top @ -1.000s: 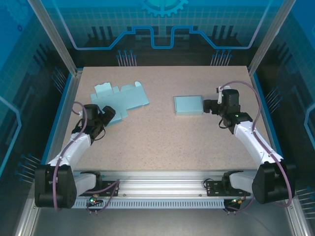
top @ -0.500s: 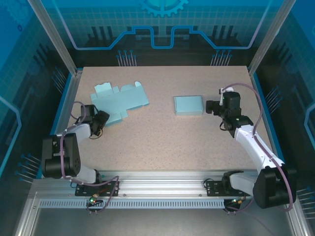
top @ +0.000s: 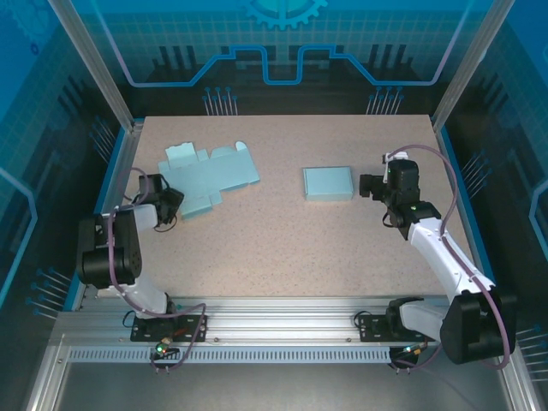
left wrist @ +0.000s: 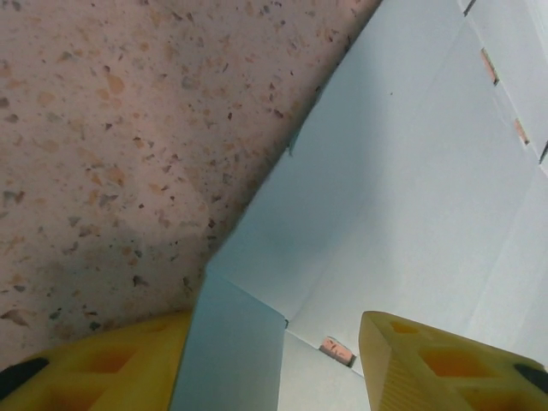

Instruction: Fold the paper box

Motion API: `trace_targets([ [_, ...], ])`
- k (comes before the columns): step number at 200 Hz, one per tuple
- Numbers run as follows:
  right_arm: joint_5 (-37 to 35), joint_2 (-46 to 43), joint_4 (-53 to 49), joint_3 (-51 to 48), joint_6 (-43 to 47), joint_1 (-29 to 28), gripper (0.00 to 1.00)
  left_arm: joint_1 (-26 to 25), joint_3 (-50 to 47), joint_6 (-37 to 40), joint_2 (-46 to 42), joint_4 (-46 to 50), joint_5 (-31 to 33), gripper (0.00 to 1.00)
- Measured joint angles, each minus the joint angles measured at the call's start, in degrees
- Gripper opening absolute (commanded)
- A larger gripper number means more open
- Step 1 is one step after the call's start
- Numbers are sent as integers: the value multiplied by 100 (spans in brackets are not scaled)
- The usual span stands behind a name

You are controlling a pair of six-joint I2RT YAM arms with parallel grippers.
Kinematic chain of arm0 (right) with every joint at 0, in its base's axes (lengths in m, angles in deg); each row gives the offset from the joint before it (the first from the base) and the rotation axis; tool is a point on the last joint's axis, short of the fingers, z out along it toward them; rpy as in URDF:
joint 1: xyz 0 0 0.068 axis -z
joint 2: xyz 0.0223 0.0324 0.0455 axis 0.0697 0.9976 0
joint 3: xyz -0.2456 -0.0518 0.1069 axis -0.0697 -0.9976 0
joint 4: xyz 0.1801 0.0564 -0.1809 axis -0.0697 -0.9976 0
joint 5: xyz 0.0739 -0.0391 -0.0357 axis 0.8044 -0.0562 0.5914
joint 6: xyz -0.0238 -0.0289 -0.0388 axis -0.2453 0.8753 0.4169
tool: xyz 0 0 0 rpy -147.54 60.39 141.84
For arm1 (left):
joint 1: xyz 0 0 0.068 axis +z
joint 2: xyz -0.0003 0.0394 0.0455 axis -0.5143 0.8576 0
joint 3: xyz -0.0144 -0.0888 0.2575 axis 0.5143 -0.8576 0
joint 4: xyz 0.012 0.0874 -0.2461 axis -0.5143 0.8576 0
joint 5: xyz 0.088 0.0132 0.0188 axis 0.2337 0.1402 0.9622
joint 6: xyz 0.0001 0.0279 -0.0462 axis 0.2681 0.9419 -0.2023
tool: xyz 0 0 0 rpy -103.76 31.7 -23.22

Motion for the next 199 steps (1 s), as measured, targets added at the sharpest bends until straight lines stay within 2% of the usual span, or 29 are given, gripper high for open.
trace_targets([
  [34,-24,-22,0,0,0,0,100,61,0,-140,92,4,24,23],
  [64,-20,-33,13,-20,0,0,100,59,13,-76,160,-282,-48,11],
  [93,68,-203,203,-223,0,0,100,50,28,450,-192,-448,-197,0],
  [142,345,-391,387,-372,-44,2,100,-162,420,2052,-2006,-133,-509,0],
  [171,638,-391,468,-372,-136,9,100,-841,1084,3270,-2929,380,-765,0],
  [199,1062,-391,516,-369,-269,9,100,-1639,1762,4199,-3322,1104,-1106,0],
])
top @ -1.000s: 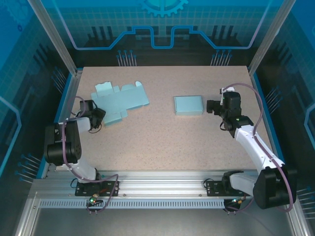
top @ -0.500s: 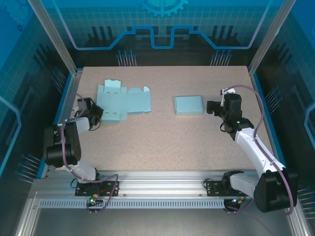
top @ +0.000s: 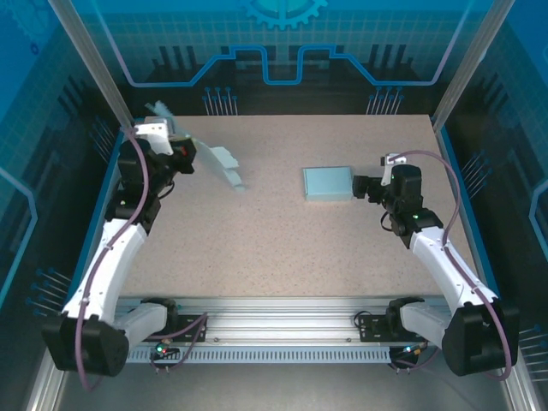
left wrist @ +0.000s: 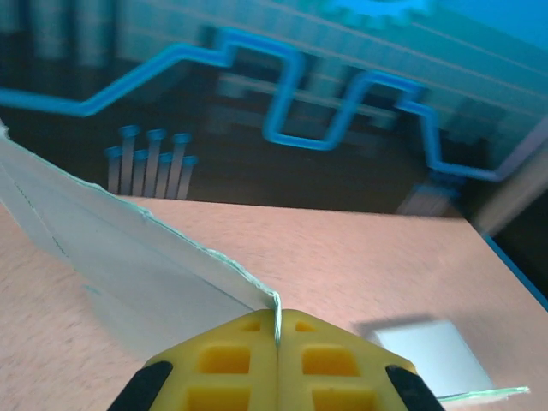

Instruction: Fold the paper box

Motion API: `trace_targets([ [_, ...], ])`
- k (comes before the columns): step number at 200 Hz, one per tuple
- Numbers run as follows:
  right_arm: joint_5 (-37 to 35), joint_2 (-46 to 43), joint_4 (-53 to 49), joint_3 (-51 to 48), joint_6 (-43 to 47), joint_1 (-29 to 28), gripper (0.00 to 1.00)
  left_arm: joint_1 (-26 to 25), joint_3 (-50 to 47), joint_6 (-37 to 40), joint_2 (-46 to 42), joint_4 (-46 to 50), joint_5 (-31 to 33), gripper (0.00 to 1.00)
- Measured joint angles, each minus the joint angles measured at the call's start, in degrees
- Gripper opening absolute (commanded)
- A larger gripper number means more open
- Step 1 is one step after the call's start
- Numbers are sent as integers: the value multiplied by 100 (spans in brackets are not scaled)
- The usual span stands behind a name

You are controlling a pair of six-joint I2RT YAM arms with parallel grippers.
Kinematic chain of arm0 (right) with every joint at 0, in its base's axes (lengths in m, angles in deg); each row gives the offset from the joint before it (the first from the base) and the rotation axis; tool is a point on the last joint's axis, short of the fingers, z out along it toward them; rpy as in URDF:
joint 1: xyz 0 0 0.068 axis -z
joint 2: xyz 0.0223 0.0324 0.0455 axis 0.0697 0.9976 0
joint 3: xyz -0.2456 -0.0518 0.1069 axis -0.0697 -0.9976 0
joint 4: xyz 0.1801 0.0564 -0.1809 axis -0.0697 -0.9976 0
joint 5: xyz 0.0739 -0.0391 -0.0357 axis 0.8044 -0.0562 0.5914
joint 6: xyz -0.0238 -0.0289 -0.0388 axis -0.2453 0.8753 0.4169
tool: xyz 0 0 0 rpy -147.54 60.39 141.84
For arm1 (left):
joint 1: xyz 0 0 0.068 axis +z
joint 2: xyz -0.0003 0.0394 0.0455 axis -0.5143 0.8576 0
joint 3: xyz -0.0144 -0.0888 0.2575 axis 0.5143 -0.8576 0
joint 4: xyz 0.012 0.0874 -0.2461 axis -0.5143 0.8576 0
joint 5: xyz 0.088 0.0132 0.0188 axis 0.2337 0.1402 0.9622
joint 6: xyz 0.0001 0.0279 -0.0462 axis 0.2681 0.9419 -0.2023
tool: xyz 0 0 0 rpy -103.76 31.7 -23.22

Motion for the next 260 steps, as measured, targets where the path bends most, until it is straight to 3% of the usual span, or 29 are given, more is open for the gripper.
trace_targets([
  [63,911,-122,-142,179,-275,4,100,-1504,1458,1196,129,1589,-940,0],
  [115,2658,-505,-2,302,2,15,100,-2321,2286,2297,807,2691,-1646,0],
  [161,3281,-1113,186,289,538,-166,100,-2441,2234,3136,1102,3101,-1725,0],
  [202,3193,-933,337,289,927,-774,96,-2520,2210,3718,1110,3108,-1832,0],
  [260,2992,-654,229,286,1274,-903,66,-2524,2114,4186,1152,3119,-1834,0],
])
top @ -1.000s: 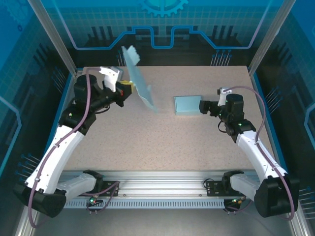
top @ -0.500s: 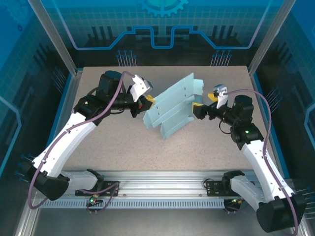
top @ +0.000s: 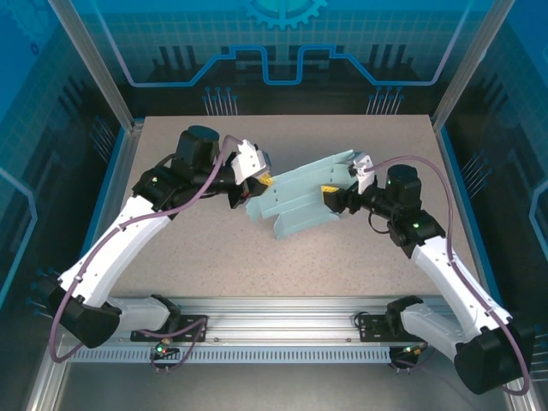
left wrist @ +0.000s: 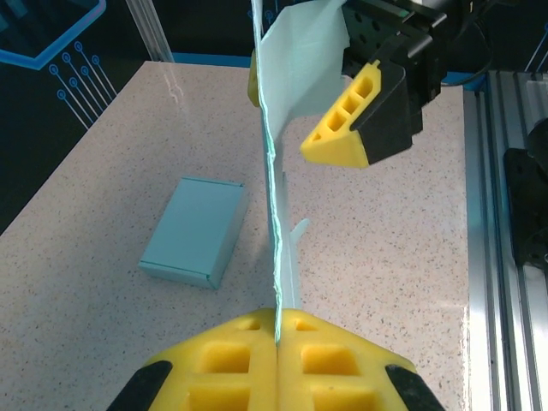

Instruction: Fold the paper box

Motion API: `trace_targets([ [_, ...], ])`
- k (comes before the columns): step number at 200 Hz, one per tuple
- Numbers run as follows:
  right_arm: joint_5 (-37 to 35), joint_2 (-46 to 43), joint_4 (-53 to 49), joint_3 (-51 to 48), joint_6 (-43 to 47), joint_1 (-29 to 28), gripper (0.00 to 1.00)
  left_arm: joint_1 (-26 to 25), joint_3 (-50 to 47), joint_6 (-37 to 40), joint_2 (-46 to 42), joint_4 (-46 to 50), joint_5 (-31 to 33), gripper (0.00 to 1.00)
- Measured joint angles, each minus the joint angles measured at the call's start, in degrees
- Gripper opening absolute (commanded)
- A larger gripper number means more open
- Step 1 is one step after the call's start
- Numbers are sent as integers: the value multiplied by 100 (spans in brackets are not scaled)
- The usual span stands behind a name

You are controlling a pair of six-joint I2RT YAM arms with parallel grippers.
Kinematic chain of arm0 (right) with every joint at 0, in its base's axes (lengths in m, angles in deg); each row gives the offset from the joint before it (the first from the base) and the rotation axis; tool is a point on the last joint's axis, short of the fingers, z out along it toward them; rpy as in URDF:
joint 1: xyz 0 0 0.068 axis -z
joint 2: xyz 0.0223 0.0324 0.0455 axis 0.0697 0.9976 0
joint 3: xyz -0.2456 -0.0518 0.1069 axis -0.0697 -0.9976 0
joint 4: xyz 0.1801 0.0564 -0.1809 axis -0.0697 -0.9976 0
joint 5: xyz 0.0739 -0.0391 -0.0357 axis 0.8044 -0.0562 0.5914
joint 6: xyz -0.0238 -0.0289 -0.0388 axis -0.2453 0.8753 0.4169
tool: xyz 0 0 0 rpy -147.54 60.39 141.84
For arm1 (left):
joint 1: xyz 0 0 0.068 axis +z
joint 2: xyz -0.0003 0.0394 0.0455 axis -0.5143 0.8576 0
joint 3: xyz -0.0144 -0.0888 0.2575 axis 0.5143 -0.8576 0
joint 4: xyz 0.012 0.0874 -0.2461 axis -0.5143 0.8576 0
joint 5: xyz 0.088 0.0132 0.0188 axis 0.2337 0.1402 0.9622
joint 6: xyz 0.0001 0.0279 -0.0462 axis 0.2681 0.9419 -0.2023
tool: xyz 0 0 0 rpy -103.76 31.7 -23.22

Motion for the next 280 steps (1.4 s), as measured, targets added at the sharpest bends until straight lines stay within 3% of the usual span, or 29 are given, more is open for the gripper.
trace_targets([
  [56,-9,-463,0,-291,125,-11,20,0,-273,109,-76,-179,225,0],
  [85,26,-605,-7,-417,98,-9,11,2,-356,83,-125,-341,472,0],
  [105,44,-649,-2,-474,66,-9,0,44,-385,-11,-125,-452,640,8],
  [128,162,-656,9,-479,74,-13,0,133,-385,-50,-125,-483,719,26],
  [142,232,-638,0,-479,74,-13,0,201,-385,-33,-125,-496,745,57],
  [151,297,-619,0,-479,76,-15,0,227,-385,-39,-125,-498,763,72],
  [175,468,-522,-2,-479,96,-15,0,245,-380,168,-125,-503,780,89],
  [225,787,-286,-9,-442,155,-96,0,243,238,874,68,-490,667,93],
  [280,1003,-170,-39,-374,264,-170,0,243,107,2002,361,-986,348,81],
])
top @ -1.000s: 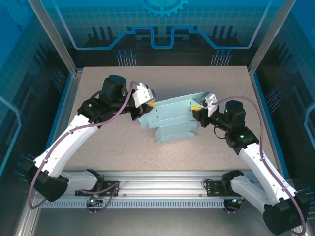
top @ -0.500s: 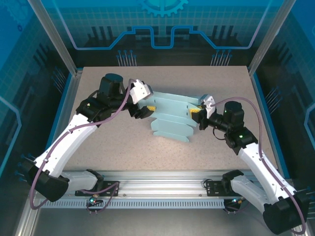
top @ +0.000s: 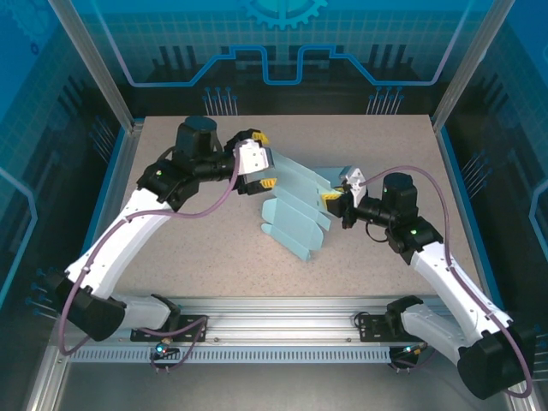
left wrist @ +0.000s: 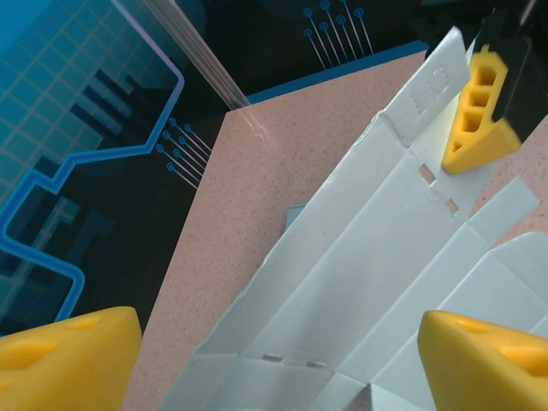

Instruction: Fold the paper box

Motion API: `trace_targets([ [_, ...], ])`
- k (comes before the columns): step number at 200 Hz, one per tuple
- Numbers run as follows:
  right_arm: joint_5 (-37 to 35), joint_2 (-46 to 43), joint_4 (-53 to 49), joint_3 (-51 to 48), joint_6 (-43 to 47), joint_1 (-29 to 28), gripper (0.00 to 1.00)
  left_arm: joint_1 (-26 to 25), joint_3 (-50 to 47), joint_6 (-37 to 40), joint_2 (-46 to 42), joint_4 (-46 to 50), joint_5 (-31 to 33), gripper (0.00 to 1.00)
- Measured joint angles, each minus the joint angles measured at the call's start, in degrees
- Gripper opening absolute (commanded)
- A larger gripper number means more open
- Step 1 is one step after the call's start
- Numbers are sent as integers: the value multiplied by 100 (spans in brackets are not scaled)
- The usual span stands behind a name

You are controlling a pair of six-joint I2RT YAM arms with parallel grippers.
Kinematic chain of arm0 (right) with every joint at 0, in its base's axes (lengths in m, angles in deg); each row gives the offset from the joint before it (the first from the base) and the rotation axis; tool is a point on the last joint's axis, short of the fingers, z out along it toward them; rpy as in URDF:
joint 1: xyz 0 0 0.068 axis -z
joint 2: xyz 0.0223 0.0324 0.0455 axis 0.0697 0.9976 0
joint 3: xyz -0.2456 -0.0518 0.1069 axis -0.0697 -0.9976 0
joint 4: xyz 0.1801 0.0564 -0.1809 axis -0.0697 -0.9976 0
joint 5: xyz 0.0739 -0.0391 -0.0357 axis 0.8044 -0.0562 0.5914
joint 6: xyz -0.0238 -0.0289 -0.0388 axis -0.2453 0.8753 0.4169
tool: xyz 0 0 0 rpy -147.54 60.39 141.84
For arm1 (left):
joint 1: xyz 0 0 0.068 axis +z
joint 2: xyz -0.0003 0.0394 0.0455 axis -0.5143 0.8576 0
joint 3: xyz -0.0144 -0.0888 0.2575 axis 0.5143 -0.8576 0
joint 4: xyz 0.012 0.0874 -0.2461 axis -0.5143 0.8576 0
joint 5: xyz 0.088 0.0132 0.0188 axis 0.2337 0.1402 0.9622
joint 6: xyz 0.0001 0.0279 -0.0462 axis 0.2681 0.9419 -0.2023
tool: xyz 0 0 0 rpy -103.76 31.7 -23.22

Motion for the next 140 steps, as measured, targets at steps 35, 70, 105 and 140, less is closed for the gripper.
trace_targets([
  [35,118,0,-31,61,52,-17,0,0,107,490,691,-107,-4,71],
  [70,160,92,-33,61,85,-33,0,0,238,695,1034,-20,-9,52],
  [105,181,275,-35,61,83,-33,0,0,240,811,1032,-57,-39,35],
  [140,229,492,20,61,59,-37,0,0,221,828,1027,-76,24,35],
])
